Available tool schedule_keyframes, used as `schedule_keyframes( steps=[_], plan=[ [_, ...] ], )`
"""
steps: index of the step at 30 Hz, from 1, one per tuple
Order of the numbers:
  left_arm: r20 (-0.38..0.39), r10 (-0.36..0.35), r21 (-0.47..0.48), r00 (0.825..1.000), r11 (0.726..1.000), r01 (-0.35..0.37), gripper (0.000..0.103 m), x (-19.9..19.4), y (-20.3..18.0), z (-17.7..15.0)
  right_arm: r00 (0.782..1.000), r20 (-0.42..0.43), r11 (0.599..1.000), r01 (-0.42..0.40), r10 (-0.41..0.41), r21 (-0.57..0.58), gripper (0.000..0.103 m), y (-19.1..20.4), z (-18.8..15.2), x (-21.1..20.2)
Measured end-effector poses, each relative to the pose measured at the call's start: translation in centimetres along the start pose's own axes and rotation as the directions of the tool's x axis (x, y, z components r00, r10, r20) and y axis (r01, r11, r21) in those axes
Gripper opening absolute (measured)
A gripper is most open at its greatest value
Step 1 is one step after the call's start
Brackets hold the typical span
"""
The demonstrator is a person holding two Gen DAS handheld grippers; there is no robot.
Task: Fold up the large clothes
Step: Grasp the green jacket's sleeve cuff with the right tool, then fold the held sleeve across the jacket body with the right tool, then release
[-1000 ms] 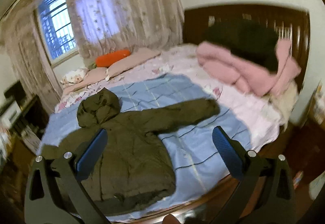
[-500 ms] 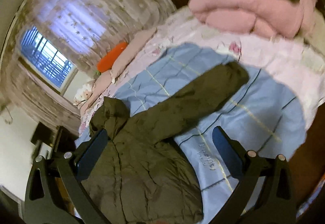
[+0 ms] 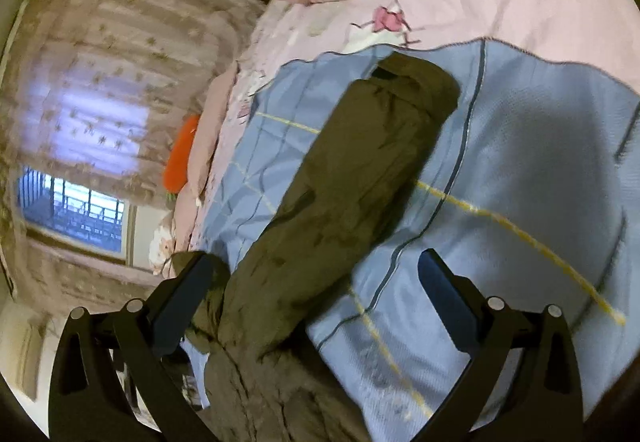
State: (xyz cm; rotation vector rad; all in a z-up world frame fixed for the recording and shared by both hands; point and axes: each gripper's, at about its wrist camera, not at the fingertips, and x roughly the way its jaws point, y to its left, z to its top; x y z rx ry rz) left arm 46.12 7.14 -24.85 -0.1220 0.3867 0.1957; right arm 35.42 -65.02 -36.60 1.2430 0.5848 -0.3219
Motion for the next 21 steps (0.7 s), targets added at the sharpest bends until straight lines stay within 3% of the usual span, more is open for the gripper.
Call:
schedule_keyframes(
  steps=[6,13,17,20,21],
  plan=[
    [-0.007,-0.018,0.023,1.0,1.0,0.018,0.101,-0.2,-0.6,-0.2,0.997,0.022,0.997,0.074,-0.074,0.001,0.102,-2.2,2.2,3.7],
    [-0.049,-0.059,0.061,0.997,0.996,0.062,0.101,0.0,-2.3,-0.4,0.996,0.049,0.997,0.074,-0.073,-0.02,0.098,-2.5,4.3,6.0],
    [-0.059,-0.066,0.111,0.996,0.991,0.073,0.101,-0.1,-3.5,-0.8,0.998,0.013,0.998,0.054,-0.054,-0.024,0.083,-2.4,4.8,8.1],
    [-0.075,-0.063,0.133,0.995,0.988,0.072,0.101,0.3,-4.0,-1.2,0.999,0.025,0.999,0.048,-0.048,-0.007,0.078,-2.4,5.0,9.0],
    [-0.078,-0.06,0.138,0.995,0.988,0.07,0.101,0.4,-4.1,-1.3,0.998,0.029,0.999,0.048,-0.048,-0.003,0.071,-2.4,5.0,9.1]
  ],
)
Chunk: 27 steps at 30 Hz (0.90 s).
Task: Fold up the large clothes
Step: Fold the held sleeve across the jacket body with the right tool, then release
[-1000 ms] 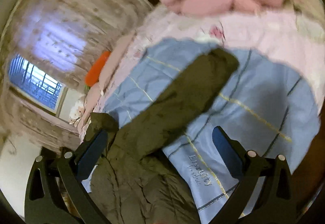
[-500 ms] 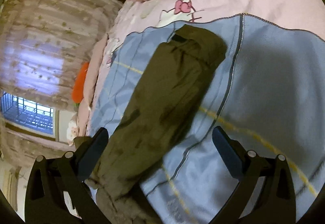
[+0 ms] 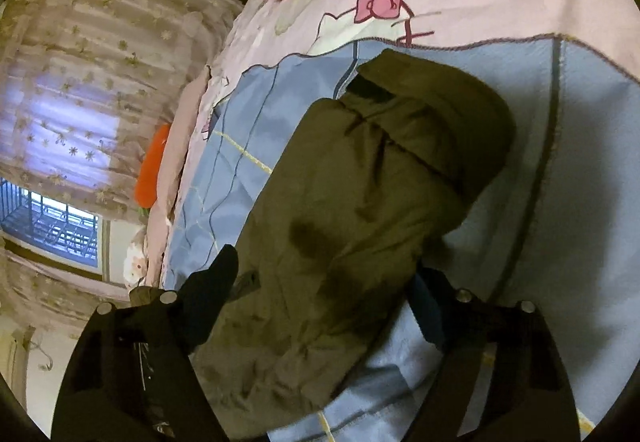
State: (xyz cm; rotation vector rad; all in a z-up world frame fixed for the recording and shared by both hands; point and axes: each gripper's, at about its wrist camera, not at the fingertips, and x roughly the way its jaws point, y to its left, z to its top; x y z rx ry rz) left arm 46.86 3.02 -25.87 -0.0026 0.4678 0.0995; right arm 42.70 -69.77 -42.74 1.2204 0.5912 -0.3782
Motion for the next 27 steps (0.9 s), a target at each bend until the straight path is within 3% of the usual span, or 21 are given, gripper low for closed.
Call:
schedule_keyframes(
  steps=[1,3,9,21,27],
  plan=[
    [-0.006,0.003,0.004,1.0,1.0,-0.003,0.101,0.2,-0.1,-0.1,1.0,0.016,1.0,0.0,0.0,0.007,0.066,0.0,0.0,0.1],
    [-0.02,0.003,0.008,1.0,1.0,-0.003,0.101,0.6,-0.1,-0.4,0.999,0.042,1.0,0.022,-0.022,0.008,0.034,0.1,0.2,0.1],
    [-0.054,0.028,0.018,0.998,0.999,-0.027,0.101,1.7,0.4,-0.9,0.999,0.042,0.997,0.034,-0.031,-0.075,0.008,1.9,0.7,-0.5],
    [-0.097,0.041,0.005,0.994,0.999,-0.041,0.101,1.4,3.4,-0.9,0.993,0.119,0.964,0.033,-0.001,-0.262,0.003,11.1,-1.4,-4.7],
    [-0.11,0.025,-0.021,0.994,0.999,-0.027,0.101,0.5,5.1,-0.6,0.99,0.139,0.898,0.071,-0.012,-0.434,0.003,18.6,-5.1,-7.9]
  ],
)
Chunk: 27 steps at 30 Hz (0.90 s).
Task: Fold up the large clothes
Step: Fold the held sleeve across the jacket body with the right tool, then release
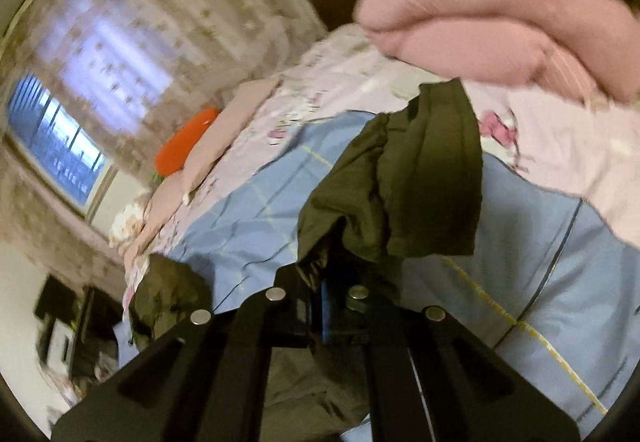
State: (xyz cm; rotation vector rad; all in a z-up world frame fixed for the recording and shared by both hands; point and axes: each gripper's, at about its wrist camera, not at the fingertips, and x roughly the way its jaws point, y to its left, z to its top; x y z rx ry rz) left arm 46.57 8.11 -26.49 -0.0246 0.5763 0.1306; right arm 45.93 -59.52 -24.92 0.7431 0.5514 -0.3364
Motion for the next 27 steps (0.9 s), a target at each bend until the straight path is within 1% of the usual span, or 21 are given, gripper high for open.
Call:
schedule_keyframes(
  steps=[3,8,11,14,17,19,21,25,27],
  plan=[
    [0.004,-0.002,-0.002,1.0,1.0,0.002,0.101,-0.2,0.2,0.1,1.0,0.019,0.992,0.007,-0.004,-0.129,0.003,5.4,-0.4,-2.4],
    [0.007,0.004,-0.006,1.0,1.0,-0.004,0.101,-0.8,1.5,0.3,0.999,0.037,0.96,0.009,0.001,-0.278,0.003,13.4,-2.2,-5.3],
    [0.008,-0.001,-0.022,1.0,1.0,0.001,0.101,-1.3,2.7,0.4,0.999,0.03,0.927,-0.016,0.029,-0.375,0.003,19.1,-4.3,-6.4],
    [0.005,0.001,-0.028,1.0,1.0,-0.001,0.101,-1.6,4.1,0.2,0.998,0.005,0.891,-0.052,0.06,-0.452,0.003,24.3,-7.2,-6.7],
    [-0.007,0.009,-0.034,1.0,0.999,-0.009,0.101,-1.5,5.7,0.0,0.997,-0.026,0.849,-0.076,0.073,-0.523,0.003,28.5,-10.5,-6.0],
    [-0.01,0.014,-0.044,1.0,0.999,-0.015,0.101,-1.6,6.8,-0.1,0.996,-0.049,0.826,-0.085,0.069,-0.557,0.003,30.5,-12.7,-5.0],
    [-0.012,0.018,-0.059,1.0,0.998,-0.019,0.101,-1.5,8.0,-0.2,0.996,-0.068,0.802,-0.087,0.058,-0.591,0.003,32.3,-15.3,-3.6],
    [-0.026,0.034,-0.087,0.999,0.996,-0.036,0.101,-1.3,10.3,-0.4,0.991,-0.126,0.771,-0.107,0.035,-0.628,0.003,35.2,-20.2,-0.9],
    [-0.033,0.04,-0.098,0.999,0.994,-0.043,0.101,-1.2,11.4,-0.6,0.988,-0.153,0.749,-0.116,0.02,-0.653,0.003,36.1,-22.8,0.4]
  ],
)
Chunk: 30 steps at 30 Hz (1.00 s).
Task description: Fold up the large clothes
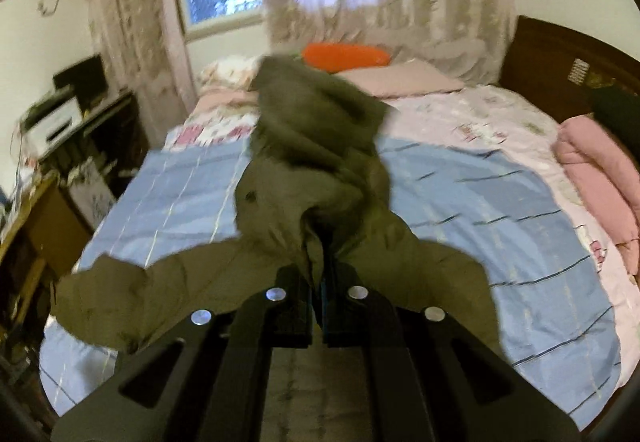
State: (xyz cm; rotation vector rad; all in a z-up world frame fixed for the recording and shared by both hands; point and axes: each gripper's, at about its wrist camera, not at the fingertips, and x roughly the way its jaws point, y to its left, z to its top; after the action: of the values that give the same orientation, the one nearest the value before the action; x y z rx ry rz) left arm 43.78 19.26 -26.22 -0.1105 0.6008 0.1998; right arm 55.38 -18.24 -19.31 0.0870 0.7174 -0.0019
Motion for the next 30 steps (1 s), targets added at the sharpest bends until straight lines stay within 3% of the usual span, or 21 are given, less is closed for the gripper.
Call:
schedule_keyframes(
  steps=[9,22,23,25,26,27,30],
  plan=[
    [-0.028,0.018,-0.015,0.999,1.0,-0.018,0.101,0.8,2.5,-0.5,0.995,-0.087,0.996,-0.052,0.045,-0.078,0.003,6.3,-3.8,2.7],
    [-0.015,-0.015,0.001,1.0,1.0,0.015,0.101,0.5,1.7,-0.6,0.994,-0.107,0.997,-0.031,0.023,-0.076,0.004,7.4,-4.9,4.5],
    [-0.016,-0.017,0.002,1.0,1.0,0.017,0.101,0.5,1.6,-0.6,0.993,-0.115,0.996,-0.038,0.029,-0.079,0.009,7.8,-5.1,4.9],
    [-0.021,-0.021,0.0,1.0,1.0,0.021,0.101,0.7,1.4,-0.6,0.983,-0.157,0.994,-0.1,0.09,-0.055,0.037,8.3,-5.6,5.7],
    [-0.024,-0.023,0.001,0.999,1.0,0.023,0.101,0.8,1.4,-0.6,0.97,-0.19,0.988,-0.153,0.149,-0.008,0.075,8.5,-6.0,6.0],
    [-0.026,-0.022,0.003,0.999,1.0,0.022,0.101,0.8,1.3,-0.7,0.961,-0.2,0.981,-0.191,0.193,0.03,0.095,8.5,-6.2,6.0],
    [-0.027,-0.023,0.008,0.999,1.0,0.024,0.101,0.9,1.3,-0.7,0.917,-0.222,0.942,-0.308,0.332,0.133,0.095,9.4,-6.7,4.8]
  ],
)
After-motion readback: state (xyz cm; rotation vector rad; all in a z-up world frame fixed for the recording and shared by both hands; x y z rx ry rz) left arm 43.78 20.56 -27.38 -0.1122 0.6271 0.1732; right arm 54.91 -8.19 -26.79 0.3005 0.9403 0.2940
